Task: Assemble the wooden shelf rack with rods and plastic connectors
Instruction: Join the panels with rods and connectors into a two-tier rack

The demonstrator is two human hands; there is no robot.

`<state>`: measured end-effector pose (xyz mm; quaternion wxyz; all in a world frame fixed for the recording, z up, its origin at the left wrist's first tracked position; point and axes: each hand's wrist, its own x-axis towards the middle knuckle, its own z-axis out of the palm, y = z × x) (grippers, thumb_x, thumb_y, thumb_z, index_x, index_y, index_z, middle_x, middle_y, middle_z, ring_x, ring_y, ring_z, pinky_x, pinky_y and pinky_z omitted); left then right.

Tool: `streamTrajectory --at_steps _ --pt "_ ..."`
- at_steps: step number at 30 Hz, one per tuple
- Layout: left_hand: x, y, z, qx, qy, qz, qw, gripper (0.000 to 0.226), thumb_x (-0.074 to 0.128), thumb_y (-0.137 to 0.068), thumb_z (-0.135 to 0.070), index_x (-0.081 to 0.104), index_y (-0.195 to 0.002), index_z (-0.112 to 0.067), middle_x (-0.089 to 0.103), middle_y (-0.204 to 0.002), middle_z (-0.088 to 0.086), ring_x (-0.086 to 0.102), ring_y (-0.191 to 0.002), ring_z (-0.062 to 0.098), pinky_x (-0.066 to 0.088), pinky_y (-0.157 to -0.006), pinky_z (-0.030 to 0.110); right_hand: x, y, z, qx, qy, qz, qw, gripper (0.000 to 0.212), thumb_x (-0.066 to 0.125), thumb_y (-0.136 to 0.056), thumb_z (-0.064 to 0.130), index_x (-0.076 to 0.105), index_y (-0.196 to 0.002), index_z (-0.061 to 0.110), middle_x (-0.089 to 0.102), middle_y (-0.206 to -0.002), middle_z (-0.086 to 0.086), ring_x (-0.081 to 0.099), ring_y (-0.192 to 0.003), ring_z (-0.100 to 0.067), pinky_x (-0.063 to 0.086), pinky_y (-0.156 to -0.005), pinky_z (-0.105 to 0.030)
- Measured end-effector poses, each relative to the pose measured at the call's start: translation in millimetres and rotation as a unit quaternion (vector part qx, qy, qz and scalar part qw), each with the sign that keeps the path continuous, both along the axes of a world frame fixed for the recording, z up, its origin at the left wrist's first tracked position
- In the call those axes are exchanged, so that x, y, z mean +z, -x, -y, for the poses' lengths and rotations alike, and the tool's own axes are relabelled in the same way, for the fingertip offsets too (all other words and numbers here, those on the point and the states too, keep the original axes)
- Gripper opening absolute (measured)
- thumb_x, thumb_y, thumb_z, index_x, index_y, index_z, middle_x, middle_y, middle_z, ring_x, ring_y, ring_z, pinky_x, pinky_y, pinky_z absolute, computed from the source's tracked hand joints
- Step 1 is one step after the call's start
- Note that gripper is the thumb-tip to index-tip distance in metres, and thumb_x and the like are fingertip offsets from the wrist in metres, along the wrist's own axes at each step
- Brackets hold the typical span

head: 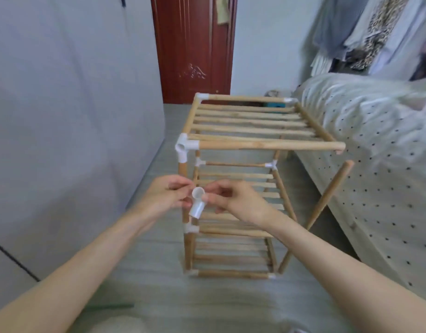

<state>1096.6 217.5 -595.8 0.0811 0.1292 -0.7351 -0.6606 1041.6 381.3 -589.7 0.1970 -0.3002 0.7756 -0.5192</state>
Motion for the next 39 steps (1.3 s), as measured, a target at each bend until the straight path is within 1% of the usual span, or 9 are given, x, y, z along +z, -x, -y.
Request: streamTrajectory --at_steps 3,8,13,18,22,25,29,33,39 --pt "35.4 10.7 -41.3 -0.012 0.0 -0.066 0.998 0.007 0.058 -0.09 -0.002 0.064 -0.092 -0.004 0.067 -0.087 0.012 0.067 -0.07 0.017 0.056 -0.061 0.018 25.4 1.0 -37.6 -0.05 0.104 0.03 0.993 0.026 0.065 -0.085 0.007 0.061 -0.11 0.001 0.066 -0.095 -0.018 0.062 -0.079 -0.016 0.053 -0.068 -0.021" --pt "61.8 34.9 -98.1 -0.013 -0.013 -0.125 0.992 0.007 0.06 -0.089 -0.006 0.065 -0.093 -0.01 0.069 -0.094 0.01 0.071 -0.08 0.016 0.054 -0.065 0.017 38.3 9.7 -85.4 -0.147 0.209 -0.011 0.967 0.026 0.063 -0.085 0.0 0.063 -0.111 0.004 0.07 -0.085 -0.01 0.065 -0.069 -0.008 0.053 -0.066 -0.018" --pt "63.6 64.8 -133.9 -0.042 0.024 -0.136 0.99 0.018 0.058 -0.09 -0.008 0.066 -0.107 -0.01 0.072 -0.096 0.001 0.07 -0.082 0.008 0.053 -0.068 0.014 40.2 25.9 -115.3 -0.201 0.23 -0.052 0.951 0.019 0.066 -0.082 0.0 0.066 -0.095 0.015 0.072 -0.08 -0.001 0.066 -0.072 -0.003 0.053 -0.064 -0.017" --pt "64.0 88.7 -154.3 -0.073 0.116 -0.146 0.98 0.027 0.053 -0.094 -0.012 0.064 -0.118 -0.016 0.068 -0.113 -0.003 0.063 -0.102 0.008 0.049 -0.093 0.025 39.7 38.2 -137.3 -0.24 0.224 -0.09 0.94 0.021 0.064 -0.086 0.005 0.065 -0.101 0.019 0.067 -0.073 -0.003 0.061 -0.072 -0.006 0.051 -0.064 -0.018" --pt "60.7 101.5 -152.8 -0.006 0.373 -0.232 0.899 0.029 0.052 -0.094 -0.014 0.063 -0.119 -0.024 0.062 -0.111 -0.01 0.054 -0.107 0.011 0.038 -0.093 0.024 38.0 50.0 -158.9 -0.305 0.235 -0.097 0.918 0.024 0.059 -0.089 0.005 0.062 -0.095 0.028 0.063 -0.072 0.004 0.057 -0.062 0.001 0.048 -0.058 -0.014" --pt "51.2 108.1 -145.7 -0.035 0.513 -0.219 0.829 0.039 0.052 -0.094 -0.025 0.049 -0.133 -0.028 0.056 -0.125 -0.009 0.047 -0.119 0.012 0.025 -0.1 0.028 34.5 62.0 -173.8 -0.367 0.236 -0.093 0.895 0.023 0.057 -0.09 0.006 0.055 -0.095 0.028 0.064 -0.091 -0.002 0.061 -0.078 -0.011 0.053 -0.064 -0.022" --pt "43.4 111.5 -141.5 -0.052 0.56 -0.21 0.8 0.041 0.05 -0.094 -0.028 0.045 -0.135 -0.033 0.055 -0.11 -0.011 0.049 -0.108 0.011 0.026 -0.089 0.024 29.3 73.2 -184.8 -0.407 0.243 -0.074 0.877 0.033 0.058 -0.09 0.008 0.049 -0.118 0.023 0.06 -0.104 -0.01 0.064 -0.09 -0.028 0.054 -0.065 -0.021" --pt "49.6 112.6 -136.0 -0.071 0.563 -0.202 0.798 0.04 0.052 -0.094 -0.025 0.048 -0.132 -0.034 0.056 -0.11 -0.013 0.05 -0.099 0.006 0.031 -0.089 0.026 27.5 77.7 -190.4 -0.397 0.218 -0.104 0.886 0.042 0.057 -0.09 0.007 0.052 -0.125 0.031 0.05 -0.08 0.004 0.058 -0.078 -0.015 0.055 -0.075 -0.022" --pt "56.5 109.1 -123.1 -0.11 0.555 -0.174 0.806 0.036 0.054 -0.093 -0.024 0.051 -0.126 -0.037 0.045 -0.1 -0.022 0.044 -0.085 0.002 0.036 -0.075 0.024 28.3 70.7 -197.3 -0.361 0.171 -0.114 0.91 0.034 0.056 -0.089 0.003 0.063 -0.101 0.034 0.057 -0.087 0.004 0.058 -0.079 -0.007 0.054 -0.082 -0.025"
